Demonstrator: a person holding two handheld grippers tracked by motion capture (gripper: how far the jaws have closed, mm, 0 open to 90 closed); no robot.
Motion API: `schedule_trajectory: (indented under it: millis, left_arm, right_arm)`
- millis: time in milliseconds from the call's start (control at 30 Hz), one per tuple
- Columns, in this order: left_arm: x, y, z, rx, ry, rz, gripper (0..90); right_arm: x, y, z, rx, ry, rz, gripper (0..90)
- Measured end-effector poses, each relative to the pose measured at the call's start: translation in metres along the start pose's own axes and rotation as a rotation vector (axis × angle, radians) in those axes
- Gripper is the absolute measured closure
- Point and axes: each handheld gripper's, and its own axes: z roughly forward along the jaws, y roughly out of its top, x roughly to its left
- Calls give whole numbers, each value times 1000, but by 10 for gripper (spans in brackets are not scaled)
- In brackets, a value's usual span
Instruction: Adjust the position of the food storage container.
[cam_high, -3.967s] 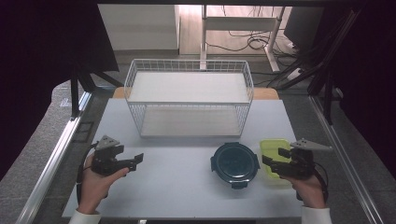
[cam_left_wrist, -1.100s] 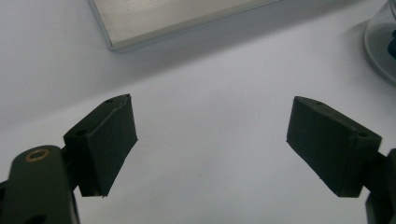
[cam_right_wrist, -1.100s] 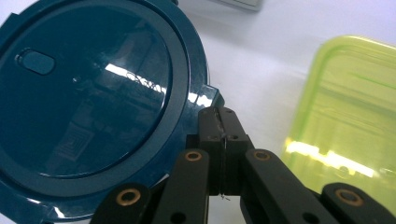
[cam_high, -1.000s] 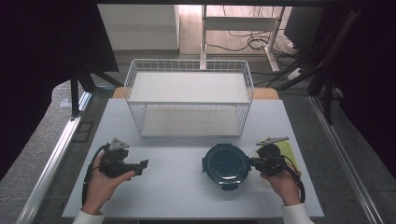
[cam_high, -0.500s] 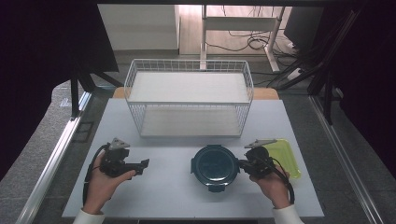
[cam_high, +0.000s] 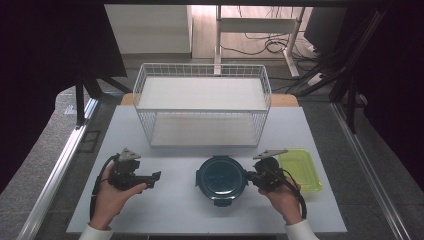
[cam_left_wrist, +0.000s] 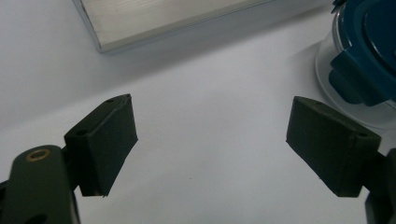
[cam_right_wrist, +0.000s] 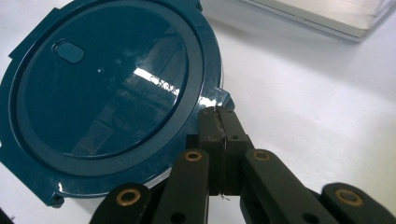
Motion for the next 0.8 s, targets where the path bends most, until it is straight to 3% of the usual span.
schedule_trajectory:
  millis: [267, 400, 500, 600, 800]
  left_arm:
    - [-1, 0, 1, 3, 0, 1, 156]
    - [-2, 0, 2, 7, -10, 5, 155]
    - [-1, -1, 3, 12, -10, 2, 155]
    - [0, -2, 5, 15, -7, 1, 155]
    - [0, -2, 5, 18, -5, 0, 155]
  right_arm:
    - [14, 8, 6, 0, 58, -22, 894]
    - [21, 13, 8, 4, 56, -53, 894]
    - [16, 13, 10, 1, 96, -30, 894]
    - [12, 10, 15, 25, 69, -22, 894]
    - [8, 8, 17, 16, 89, 8, 894]
